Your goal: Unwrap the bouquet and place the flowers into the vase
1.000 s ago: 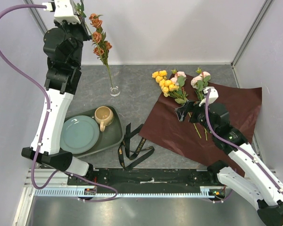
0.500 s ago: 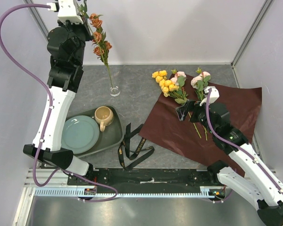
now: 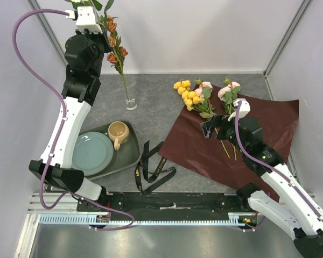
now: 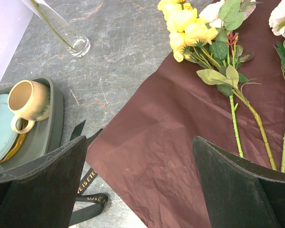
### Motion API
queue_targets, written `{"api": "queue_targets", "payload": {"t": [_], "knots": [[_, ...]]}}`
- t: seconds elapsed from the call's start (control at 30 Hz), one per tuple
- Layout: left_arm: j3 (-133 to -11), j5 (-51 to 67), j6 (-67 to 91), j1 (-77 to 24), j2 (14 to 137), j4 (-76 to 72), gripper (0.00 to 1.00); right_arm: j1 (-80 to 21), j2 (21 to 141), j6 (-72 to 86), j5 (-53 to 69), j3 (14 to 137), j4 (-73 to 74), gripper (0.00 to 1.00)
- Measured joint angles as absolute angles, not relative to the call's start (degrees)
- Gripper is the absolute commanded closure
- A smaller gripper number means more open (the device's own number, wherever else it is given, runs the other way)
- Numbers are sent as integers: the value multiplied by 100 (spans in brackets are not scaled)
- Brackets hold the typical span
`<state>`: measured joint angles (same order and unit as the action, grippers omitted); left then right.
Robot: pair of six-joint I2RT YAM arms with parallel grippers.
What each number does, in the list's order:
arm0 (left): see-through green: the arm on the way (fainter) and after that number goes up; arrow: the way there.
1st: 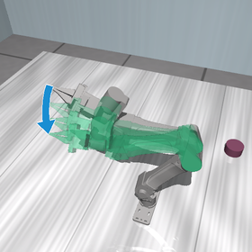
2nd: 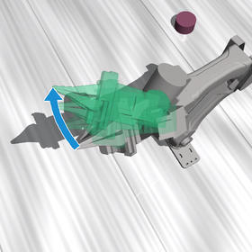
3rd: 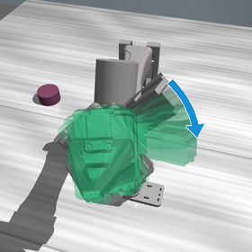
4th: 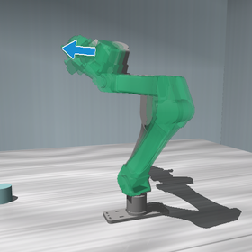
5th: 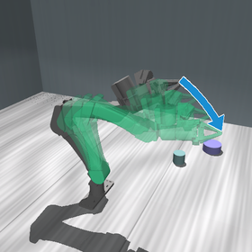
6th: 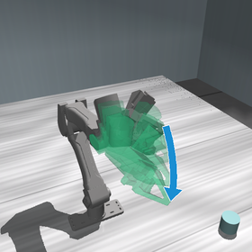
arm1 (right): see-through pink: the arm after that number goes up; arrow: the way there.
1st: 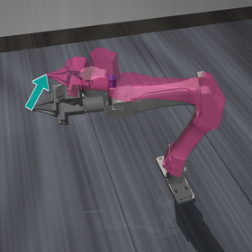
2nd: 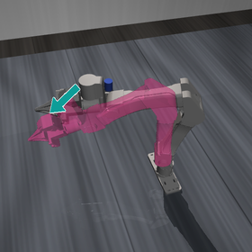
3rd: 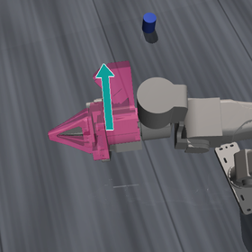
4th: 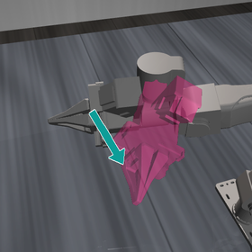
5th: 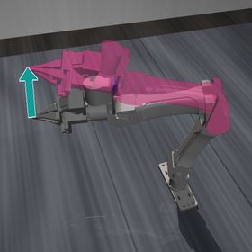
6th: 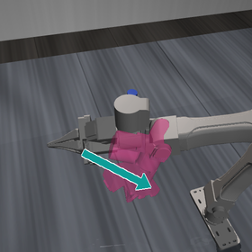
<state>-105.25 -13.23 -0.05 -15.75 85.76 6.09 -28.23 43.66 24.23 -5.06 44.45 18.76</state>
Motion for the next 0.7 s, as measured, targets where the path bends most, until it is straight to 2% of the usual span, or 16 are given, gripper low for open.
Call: {"api": "queue_targets", "payload": {"t": [0.7], "knots": [[-8941, -1470, 40, -1575, 8580, -314, 98, -2823, 4392, 2421, -548, 4445, 1898, 2]]}}
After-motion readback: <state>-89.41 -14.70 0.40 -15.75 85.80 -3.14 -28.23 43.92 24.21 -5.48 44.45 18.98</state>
